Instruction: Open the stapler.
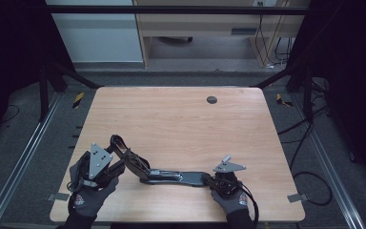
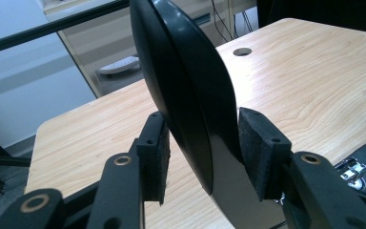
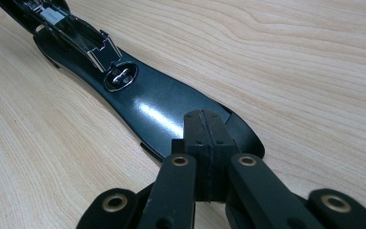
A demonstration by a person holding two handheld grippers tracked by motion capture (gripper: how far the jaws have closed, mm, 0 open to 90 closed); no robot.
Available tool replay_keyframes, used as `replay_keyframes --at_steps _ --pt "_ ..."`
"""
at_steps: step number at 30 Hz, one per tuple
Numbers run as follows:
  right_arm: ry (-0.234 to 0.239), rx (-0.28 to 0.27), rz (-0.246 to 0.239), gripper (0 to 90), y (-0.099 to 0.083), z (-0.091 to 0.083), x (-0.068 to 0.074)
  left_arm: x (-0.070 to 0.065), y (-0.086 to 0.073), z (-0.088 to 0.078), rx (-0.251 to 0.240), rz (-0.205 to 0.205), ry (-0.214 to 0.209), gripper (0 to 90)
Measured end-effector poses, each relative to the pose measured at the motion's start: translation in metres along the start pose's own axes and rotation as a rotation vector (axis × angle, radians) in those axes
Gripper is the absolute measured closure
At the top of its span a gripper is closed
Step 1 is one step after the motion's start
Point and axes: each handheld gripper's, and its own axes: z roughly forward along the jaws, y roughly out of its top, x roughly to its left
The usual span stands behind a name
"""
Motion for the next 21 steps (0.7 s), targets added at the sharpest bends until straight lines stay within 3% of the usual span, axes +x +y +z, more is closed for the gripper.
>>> replay_keyframes --at_steps 21 --pt "-0.001 0.001 0.004 90.0 0.000 0.000 0.000 0.015 -0.014 -0.006 0.009 -0.052 0.000 53.0"
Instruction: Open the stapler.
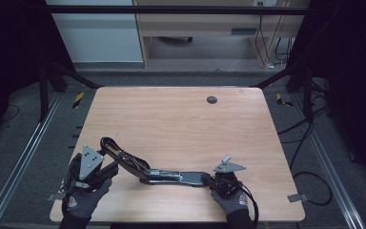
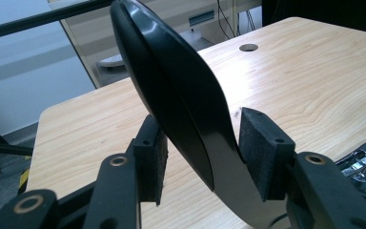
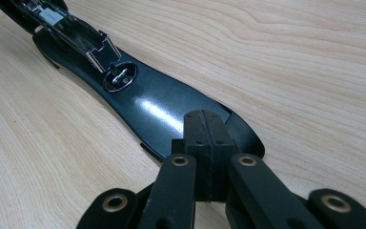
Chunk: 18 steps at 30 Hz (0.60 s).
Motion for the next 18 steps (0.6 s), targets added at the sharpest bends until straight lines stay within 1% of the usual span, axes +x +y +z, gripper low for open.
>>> replay_keyframes --at_steps 3,5,7,11,14,18 --pt "0.005 0.003 0.005 90.0 0.000 0.000 0.000 0.002 -0.002 -0.001 -0.003 -0.009 -0.002 52.7" --pt "0.004 0.002 0.005 90.0 0.000 0.000 0.000 0.004 -0.004 -0.001 -0.004 -0.022 -0.002 52.5" --pt "0.000 0.001 0.003 90.0 0.000 0.000 0.000 0.006 -0.006 -0.002 0.001 -0.024 -0.002 52.1" --pt "0.005 0.002 0.006 90.0 0.000 0.000 0.000 0.011 -0.011 -0.003 -0.001 -0.056 -0.008 51.7" --pt "0.004 0.002 0.005 90.0 0.000 0.000 0.000 0.012 -0.012 -0.003 -0.002 -0.058 -0.009 51.4" --pt "0.000 0.001 0.001 90.0 0.000 0.000 0.000 0.011 -0.014 -0.004 -0.005 -0.042 0.000 50.4"
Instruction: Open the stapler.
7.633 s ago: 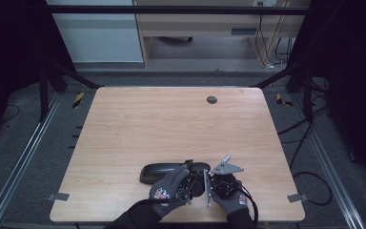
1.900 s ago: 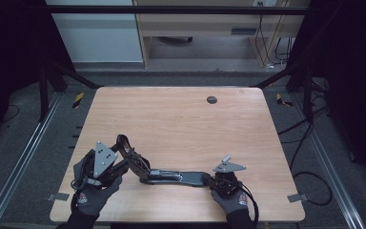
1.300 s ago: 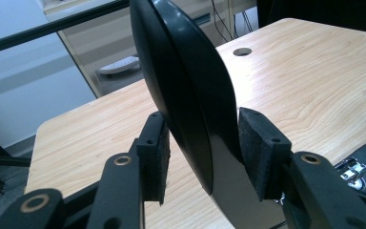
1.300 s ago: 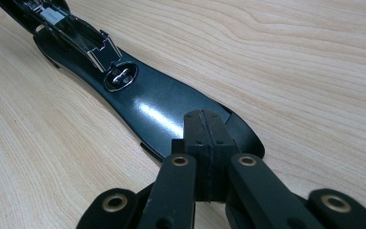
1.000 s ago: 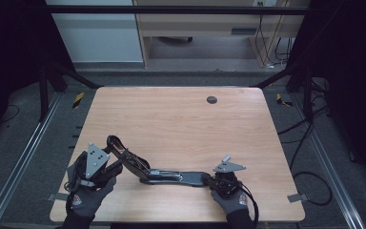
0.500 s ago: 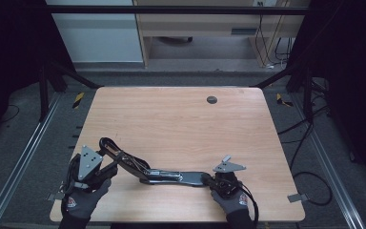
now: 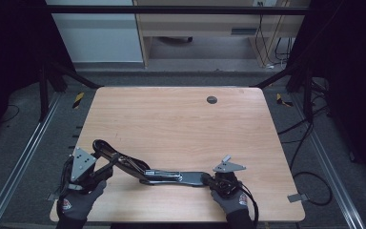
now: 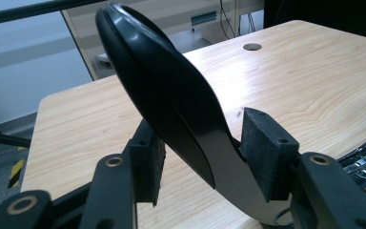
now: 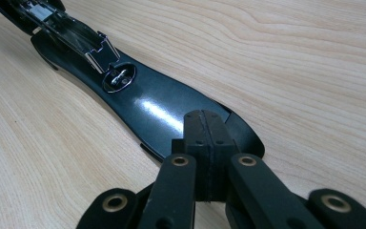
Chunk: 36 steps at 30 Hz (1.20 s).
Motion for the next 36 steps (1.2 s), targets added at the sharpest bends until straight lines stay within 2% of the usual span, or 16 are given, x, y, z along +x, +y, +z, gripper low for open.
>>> replay_keyframes --at_steps 8,15,24,31,33,36 --pt "-0.004 -0.002 -0.011 90.0 0.000 0.001 0.000 0.006 -0.006 0.000 0.002 -0.024 0.000 47.8" --pt "-0.003 -0.003 -0.010 90.0 0.000 0.001 0.000 0.009 -0.010 0.000 0.003 -0.029 0.006 46.2" --pt "-0.001 0.000 -0.001 90.0 0.000 0.001 0.000 0.010 -0.012 0.000 0.002 -0.022 0.010 44.9" --pt "-0.001 -0.001 -0.006 90.0 0.000 0.001 0.000 0.010 -0.010 -0.001 0.003 0.004 0.025 43.3" --pt "-0.002 0.000 -0.006 90.0 0.000 0.001 0.000 0.010 -0.009 -0.002 -0.001 0.014 0.038 40.5" --pt "-0.003 0.000 -0.009 90.0 0.000 0.001 0.000 0.011 -0.008 -0.005 -0.010 0.004 0.043 36.7"
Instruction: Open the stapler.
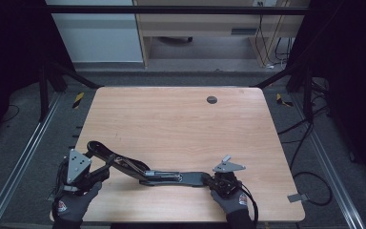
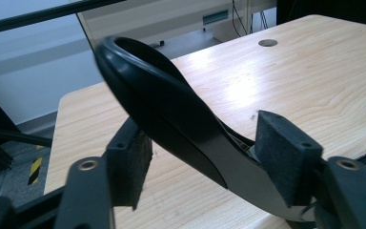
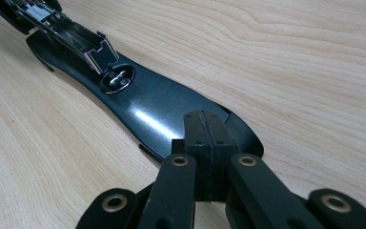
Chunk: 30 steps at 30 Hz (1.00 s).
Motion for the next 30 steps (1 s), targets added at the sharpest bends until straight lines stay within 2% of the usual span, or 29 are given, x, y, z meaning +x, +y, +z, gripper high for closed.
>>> replay_keyframes --at_steps 16,17,23,30 --pt "-0.001 0.002 -0.003 90.0 0.000 0.000 0.000 -0.002 -0.010 -0.010 0.024 0.021 -0.035 28.8" --pt "-0.001 0.003 -0.003 90.0 0.000 0.000 0.000 -0.003 -0.012 -0.012 0.041 0.014 -0.024 28.6" --pt "-0.004 0.006 -0.005 90.0 0.001 0.000 0.000 -0.003 -0.023 -0.014 0.068 0.016 -0.021 27.9" --pt "-0.002 0.004 -0.001 90.0 0.001 0.000 0.000 -0.002 -0.036 -0.009 0.110 0.013 -0.010 27.9"
